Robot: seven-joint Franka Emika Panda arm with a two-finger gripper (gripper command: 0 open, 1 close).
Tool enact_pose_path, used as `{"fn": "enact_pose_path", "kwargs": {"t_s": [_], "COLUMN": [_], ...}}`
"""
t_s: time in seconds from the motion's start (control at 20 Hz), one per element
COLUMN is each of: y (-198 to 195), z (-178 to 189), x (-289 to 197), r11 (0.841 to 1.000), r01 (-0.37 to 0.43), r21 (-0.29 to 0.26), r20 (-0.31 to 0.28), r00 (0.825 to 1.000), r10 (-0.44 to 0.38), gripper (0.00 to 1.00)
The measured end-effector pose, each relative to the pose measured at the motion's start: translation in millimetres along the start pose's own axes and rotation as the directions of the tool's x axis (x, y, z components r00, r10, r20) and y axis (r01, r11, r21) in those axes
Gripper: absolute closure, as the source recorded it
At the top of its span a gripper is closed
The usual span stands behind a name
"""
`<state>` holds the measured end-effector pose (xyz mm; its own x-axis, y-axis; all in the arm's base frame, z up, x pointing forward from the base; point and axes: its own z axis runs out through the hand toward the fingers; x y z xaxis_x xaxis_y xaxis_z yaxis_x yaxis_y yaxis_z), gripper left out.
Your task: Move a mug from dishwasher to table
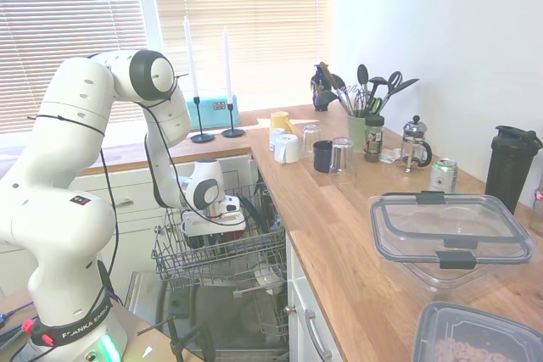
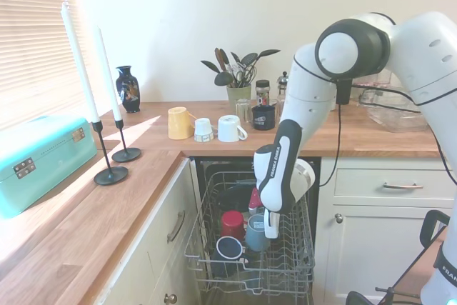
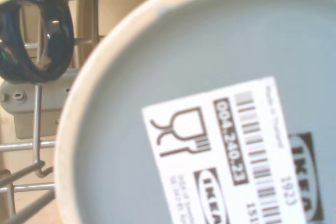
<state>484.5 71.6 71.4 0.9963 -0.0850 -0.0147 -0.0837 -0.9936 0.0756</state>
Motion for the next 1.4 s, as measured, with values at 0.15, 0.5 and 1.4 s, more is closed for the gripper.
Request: {"fn": "enact_pose_path", "kwargs": {"t_s": [0.15,0.5,1.4], "y": [-0.7,-4.2,-28.0], "z": [-1.6,-31.5,-126.2], "x": [0.2,-1.8,17.2], "r11": [1.0,0.999,0.99], "r01": [-0.003,-0.026,-0.14], "r21": [-0.003,-0.018,0.015], "r20": [0.0,-0.023,-0.131], "r00": [1.0,0.999,0.981], "r10": [0.003,0.026,0.14], "gripper": [1.0,1.0,1.0]}}
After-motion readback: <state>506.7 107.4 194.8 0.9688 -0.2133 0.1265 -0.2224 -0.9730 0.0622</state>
